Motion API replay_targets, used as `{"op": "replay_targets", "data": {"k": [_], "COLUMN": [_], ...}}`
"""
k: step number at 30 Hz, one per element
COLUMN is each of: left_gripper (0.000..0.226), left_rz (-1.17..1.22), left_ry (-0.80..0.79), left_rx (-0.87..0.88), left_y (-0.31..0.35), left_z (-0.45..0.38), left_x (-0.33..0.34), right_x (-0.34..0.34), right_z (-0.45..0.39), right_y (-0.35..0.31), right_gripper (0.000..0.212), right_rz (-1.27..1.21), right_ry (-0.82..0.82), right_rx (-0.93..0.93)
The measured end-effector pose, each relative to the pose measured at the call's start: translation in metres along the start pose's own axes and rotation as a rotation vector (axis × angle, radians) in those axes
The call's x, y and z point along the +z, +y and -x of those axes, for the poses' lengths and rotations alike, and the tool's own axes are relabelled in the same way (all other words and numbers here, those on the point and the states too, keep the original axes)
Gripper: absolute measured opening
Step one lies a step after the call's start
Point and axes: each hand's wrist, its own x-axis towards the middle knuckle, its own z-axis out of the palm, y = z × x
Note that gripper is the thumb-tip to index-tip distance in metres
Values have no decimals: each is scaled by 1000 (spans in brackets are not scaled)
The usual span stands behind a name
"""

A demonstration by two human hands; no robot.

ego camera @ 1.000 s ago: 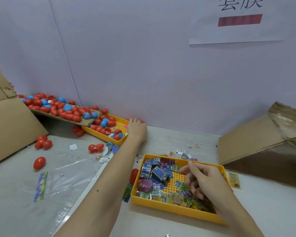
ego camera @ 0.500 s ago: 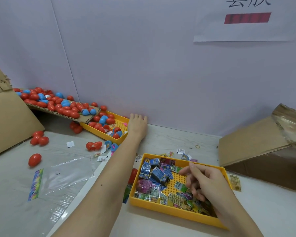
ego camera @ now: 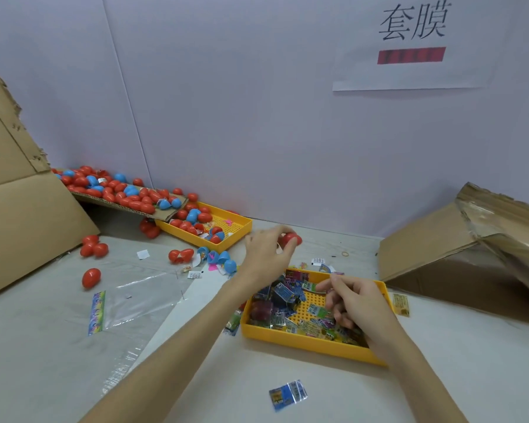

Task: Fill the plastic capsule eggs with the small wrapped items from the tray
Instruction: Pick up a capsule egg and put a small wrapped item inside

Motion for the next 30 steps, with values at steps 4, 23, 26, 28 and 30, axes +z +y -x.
{"op": "replay_targets", "data": {"k": [4,23,26,28,30], "left_gripper": [27,37,43,39,36], "left_rz": [502,544,529,486,429], "left_ry": [-82,-102,-87,-109,-132], "left_rx": [-114,-111,-127,-80,-29], "left_y": [34,23,18,18,20], "left_z": [45,69,69,68,69], "left_x": [-15,-23,-27,-27,-26], "right_x": [3,21,10,9,11], "right_z": [5,25,23,21,18], "right_y": [-2,-9,-6,-5,-6], "right_gripper": [21,25,11,15,20], "right_rz": [111,556,864,973,1035], "right_ry": [76,116,190,155,123], "right_rx": [-104,-540,-331,-229,-195]}}
